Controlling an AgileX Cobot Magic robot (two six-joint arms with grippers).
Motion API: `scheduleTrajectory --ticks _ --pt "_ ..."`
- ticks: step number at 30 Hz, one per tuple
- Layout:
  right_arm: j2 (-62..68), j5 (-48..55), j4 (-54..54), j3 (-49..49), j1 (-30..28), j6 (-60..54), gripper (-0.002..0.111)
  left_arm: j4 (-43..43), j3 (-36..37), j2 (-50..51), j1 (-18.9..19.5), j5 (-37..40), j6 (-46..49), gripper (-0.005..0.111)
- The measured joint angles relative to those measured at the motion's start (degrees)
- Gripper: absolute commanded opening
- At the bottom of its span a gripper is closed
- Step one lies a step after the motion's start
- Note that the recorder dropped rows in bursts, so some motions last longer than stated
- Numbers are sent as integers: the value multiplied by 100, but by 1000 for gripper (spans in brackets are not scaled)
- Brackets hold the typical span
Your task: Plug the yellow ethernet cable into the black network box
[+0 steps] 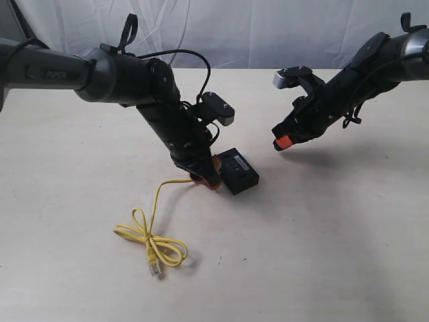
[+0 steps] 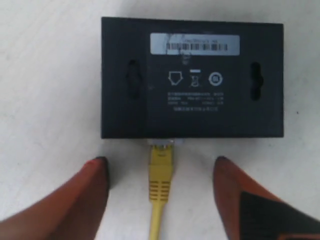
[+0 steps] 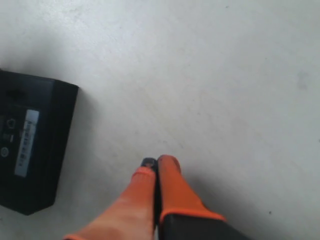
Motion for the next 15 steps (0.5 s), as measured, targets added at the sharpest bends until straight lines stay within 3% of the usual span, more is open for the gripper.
scheduleTrajectory --ticks 10,12,15 --pt "-675 -78 -468 0 0 497 -1 926 -22 -376 46 167 -906 74" --pt "-867 -124 -753 0 0 806 -1 1098 -22 -584 46 231 -977 69" --pt "-1131 -82 -1546 10 0 1543 -1 1477 -22 -929 46 419 -1233 51"
